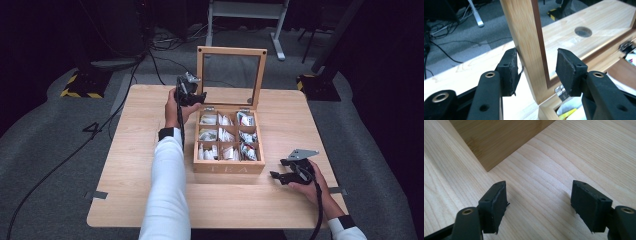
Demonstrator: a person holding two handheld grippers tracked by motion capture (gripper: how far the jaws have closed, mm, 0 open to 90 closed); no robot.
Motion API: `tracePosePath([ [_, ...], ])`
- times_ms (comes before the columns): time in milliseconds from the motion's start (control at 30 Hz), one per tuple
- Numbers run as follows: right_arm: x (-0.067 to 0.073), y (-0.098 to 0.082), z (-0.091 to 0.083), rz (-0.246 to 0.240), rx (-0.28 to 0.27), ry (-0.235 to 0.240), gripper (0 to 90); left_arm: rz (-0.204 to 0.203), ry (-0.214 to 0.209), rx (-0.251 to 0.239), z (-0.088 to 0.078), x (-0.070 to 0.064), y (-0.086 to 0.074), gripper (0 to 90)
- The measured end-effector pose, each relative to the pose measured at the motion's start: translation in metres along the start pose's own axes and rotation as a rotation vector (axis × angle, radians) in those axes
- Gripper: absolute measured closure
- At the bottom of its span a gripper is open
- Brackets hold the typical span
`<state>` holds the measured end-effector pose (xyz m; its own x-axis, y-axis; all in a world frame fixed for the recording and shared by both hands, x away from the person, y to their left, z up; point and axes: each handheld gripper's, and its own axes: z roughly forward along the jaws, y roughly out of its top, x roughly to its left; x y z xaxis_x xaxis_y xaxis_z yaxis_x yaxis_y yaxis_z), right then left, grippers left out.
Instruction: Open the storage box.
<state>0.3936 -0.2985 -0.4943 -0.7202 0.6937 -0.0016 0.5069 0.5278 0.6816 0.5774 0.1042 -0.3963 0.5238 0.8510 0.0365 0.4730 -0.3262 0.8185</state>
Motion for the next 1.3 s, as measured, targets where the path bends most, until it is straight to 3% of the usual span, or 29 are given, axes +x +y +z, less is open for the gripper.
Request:
tracePosePath([
  [167, 0.000, 0.000, 0.000, 0.000, 0.000, 0.000, 29.6, -0.004, -0.022, 0.015, 0.004, 0.000, -0.010, 53.3],
  [300, 0.000, 0.000, -0.001, -0.003, 0.003, -0.001, 29.6, 0.002, -0.041, 0.055, 0.008, -0.002, -0.020, 51.5],
  [467, -0.001, -0.001, -0.001, 0.000, 0.003, -0.008, 29.4, -0.010, -0.066, 0.046, 0.004, -0.002, -0.026, 46.6],
  [633, -0.001, -0.001, -0.001, 0.002, 0.004, -0.008, 29.1, -0.022, -0.054, 0.030, -0.005, 0.001, -0.023, 34.7],
  [733, -0.002, -0.002, -0.001, 0.003, -0.002, -0.005, 28.5, -0.037, -0.052, 0.029, -0.017, 0.004, -0.019, 27.5],
  [800, -0.004, -0.003, -0.001, 0.002, -0.010, -0.002, 28.5, -0.027, -0.060, 0.011, -0.032, 0.005, -0.017, 24.2],
  [833, -0.004, -0.003, -0.001, 0.002, -0.010, -0.002, 28.5, -0.027, -0.060, 0.011, -0.032, 0.005, -0.017, 23.4],
  [867, -0.005, -0.005, -0.001, 0.004, -0.023, -0.005, 28.0, -0.009, -0.060, 0.000, -0.047, 0.003, -0.017, 21.3],
  [933, -0.005, -0.006, -0.001, 0.004, -0.035, -0.008, 26.3, 0.004, -0.056, 0.001, -0.052, 0.002, -0.017, 19.0],
  [967, -0.005, -0.007, 0.000, -0.001, -0.040, -0.004, 24.8, 0.031, -0.048, 0.002, -0.070, -0.001, -0.019, 18.9],
  [1067, -0.005, -0.008, 0.001, 0.004, -0.054, -0.012, 22.7, 0.063, -0.045, 0.002, -0.091, -0.004, -0.025, 17.9],
  [1100, -0.005, -0.008, 0.001, 0.004, -0.054, -0.012, 22.7, 0.063, -0.045, 0.002, -0.091, -0.004, -0.025, 17.4],
  [1133, -0.004, -0.008, 0.002, 0.005, -0.062, -0.016, 21.7, 0.096, -0.026, 0.020, -0.106, -0.006, -0.030, 17.0],
  [1167, -0.004, -0.008, 0.002, 0.005, -0.062, -0.016, 21.7, 0.096, -0.026, 0.020, -0.106, -0.006, -0.030, 17.0],
  [1267, -0.005, -0.009, 0.003, 0.009, -0.069, -0.016, 20.5, 0.126, -0.012, 0.006, -0.137, -0.007, -0.048, 17.0],
  [1300, -0.005, -0.009, 0.003, 0.009, -0.069, -0.016, 20.5, 0.126, -0.012, 0.006, -0.137, -0.007, -0.048, 17.1],
])
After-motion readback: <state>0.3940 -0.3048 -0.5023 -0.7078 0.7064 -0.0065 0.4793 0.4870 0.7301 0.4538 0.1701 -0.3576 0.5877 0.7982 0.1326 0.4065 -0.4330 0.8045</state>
